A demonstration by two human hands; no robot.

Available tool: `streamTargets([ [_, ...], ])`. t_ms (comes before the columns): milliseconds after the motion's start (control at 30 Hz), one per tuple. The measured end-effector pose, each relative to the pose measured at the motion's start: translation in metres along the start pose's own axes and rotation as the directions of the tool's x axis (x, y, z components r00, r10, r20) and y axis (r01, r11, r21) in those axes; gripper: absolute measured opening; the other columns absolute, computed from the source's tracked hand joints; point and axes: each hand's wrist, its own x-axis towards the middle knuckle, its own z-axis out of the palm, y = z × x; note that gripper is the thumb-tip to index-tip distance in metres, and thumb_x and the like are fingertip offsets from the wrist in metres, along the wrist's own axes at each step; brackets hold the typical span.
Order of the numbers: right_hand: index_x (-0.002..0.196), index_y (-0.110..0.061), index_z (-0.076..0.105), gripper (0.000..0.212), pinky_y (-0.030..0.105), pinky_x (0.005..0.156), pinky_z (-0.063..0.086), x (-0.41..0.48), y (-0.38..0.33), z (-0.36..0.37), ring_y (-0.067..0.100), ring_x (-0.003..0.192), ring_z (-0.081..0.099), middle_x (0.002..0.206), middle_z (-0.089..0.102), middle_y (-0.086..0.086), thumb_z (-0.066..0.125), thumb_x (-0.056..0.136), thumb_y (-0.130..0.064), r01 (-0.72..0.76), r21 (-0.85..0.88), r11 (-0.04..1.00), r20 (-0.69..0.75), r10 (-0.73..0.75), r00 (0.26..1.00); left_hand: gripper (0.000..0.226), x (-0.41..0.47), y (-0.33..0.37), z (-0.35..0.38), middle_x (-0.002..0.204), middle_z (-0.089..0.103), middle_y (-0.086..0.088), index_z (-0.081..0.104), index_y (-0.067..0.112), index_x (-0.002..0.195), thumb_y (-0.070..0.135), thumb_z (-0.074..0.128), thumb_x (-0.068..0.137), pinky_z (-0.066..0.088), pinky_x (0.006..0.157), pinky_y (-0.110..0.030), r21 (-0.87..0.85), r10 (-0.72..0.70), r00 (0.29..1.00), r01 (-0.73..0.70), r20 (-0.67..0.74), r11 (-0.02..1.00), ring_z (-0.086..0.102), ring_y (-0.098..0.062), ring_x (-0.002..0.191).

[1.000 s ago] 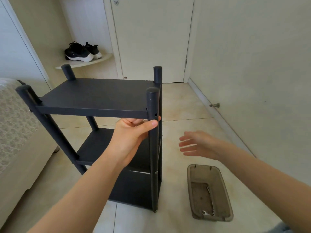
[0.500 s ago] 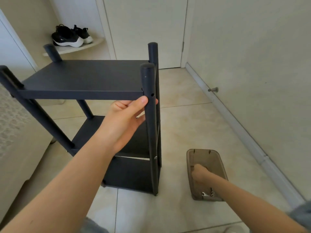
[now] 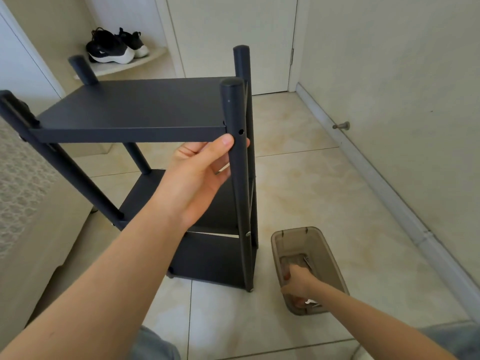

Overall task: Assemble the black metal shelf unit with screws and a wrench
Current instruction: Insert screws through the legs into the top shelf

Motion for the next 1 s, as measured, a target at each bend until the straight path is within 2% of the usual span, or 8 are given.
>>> streamTargets([
  [133,0.120,-0.011,0.054,0.038,0.023,0.069,0.047,0.001,-0.007,0.015,0.019,0.095,0.059,0.111,0.060,0.005,0.067,0.090,-0.030,0.063,0.055,0.997,0.054,-0.066,0.996,0.012,0.000,-0.001,-0.001,0.107,0.077,-0.004,0.080,0.023,0.083,0.022,0.068,0.086,0.057,0.092,-0.033,-0.006,-0.007,1.000,0.007,-0.010,1.000,0.068,-0.023,0.115],
  [233,0.115,-0.008,0.061,0.023,0.026,0.074,0.053,0.002,-0.014,0.020,0.024,0.097,0.066,0.104,0.066,0.007,0.054,0.096,-0.018,0.110,0.104,0.988,0.094,-0.119,0.988,0.013,-0.001,-0.001,0.000,0.107,0.077,-0.004,0.081,0.022,0.084,0.022,0.068,0.086,0.056,0.093,-0.034,-0.008,-0.005,1.000,0.005,0.002,1.000,0.069,-0.023,0.115],
  [367,0.121,-0.008,0.059,0.027,0.023,0.069,0.049,0.007,-0.018,0.018,0.022,0.092,0.063,0.104,0.063,0.008,0.042,0.100,-0.006,0.107,0.123,0.987,0.070,-0.117,0.991,0.015,-0.002,0.000,0.001,0.105,0.077,-0.003,0.081,0.021,0.084,0.021,0.067,0.087,0.056,0.091,-0.033,-0.021,-0.007,1.000,0.007,0.014,1.000,0.070,-0.021,0.112],
  [500,0.104,-0.010,0.058,0.014,0.023,0.072,0.044,0.021,-0.001,0.013,0.026,0.110,0.060,0.122,0.062,0.013,0.044,0.101,-0.012,0.039,-0.018,0.999,0.008,-0.039,0.999,0.014,-0.002,0.000,0.000,0.105,0.077,-0.003,0.081,0.022,0.082,0.022,0.067,0.087,0.055,0.094,-0.033,-0.031,-0.016,0.999,0.017,0.045,0.999,0.069,-0.020,0.114],
  [600,0.122,-0.008,0.055,0.024,0.026,0.084,0.048,0.035,0.017,0.016,0.024,0.111,0.061,0.126,0.061,0.011,0.046,0.101,-0.017,-0.023,-0.081,0.996,-0.030,0.020,0.999,0.012,-0.002,0.000,-0.001,0.108,0.076,-0.005,0.080,0.019,0.086,0.021,0.068,0.086,0.055,0.091,-0.031,-0.060,-0.025,0.998,0.028,0.050,0.998,0.068,-0.021,0.115],
  [767,0.131,-0.005,0.052,0.032,0.029,0.096,0.046,0.048,0.022,0.025,0.026,0.119,0.058,0.134,0.057,0.013,0.045,0.102,-0.015,-0.045,-0.182,0.982,-0.010,0.044,0.999,0.014,-0.001,-0.002,0.001,0.106,0.076,0.001,0.080,0.025,0.077,0.026,0.069,0.086,0.054,0.093,-0.030,-0.052,-0.012,0.999,0.015,0.050,0.999,0.068,-0.017,0.115],
  [900,0.128,-0.003,0.056,0.033,0.035,0.095,0.045,0.053,0.027,0.039,0.032,0.119,0.057,0.130,0.057,0.017,0.049,0.097,-0.011,-0.021,-0.230,0.973,-0.037,0.013,0.999,0.023,-0.001,-0.002,0.000,0.105,0.076,0.003,0.080,0.025,0.076,0.023,0.064,0.093,0.053,0.096,-0.030,-0.048,-0.011,0.998,0.014,0.058,0.999,0.067,-0.016,0.114],
  [1000,0.133,-0.001,0.052,0.035,0.036,0.102,0.046,0.058,0.025,0.041,0.031,0.121,0.056,0.134,0.056,0.018,0.039,0.100,-0.006,-0.014,-0.253,0.967,-0.029,0.006,1.000,0.021,-0.001,-0.003,0.000,0.105,0.076,0.002,0.080,0.025,0.077,0.022,0.065,0.091,0.053,0.100,-0.033,-0.047,-0.019,0.999,0.021,0.051,0.999,0.067,-0.017,0.113],
])
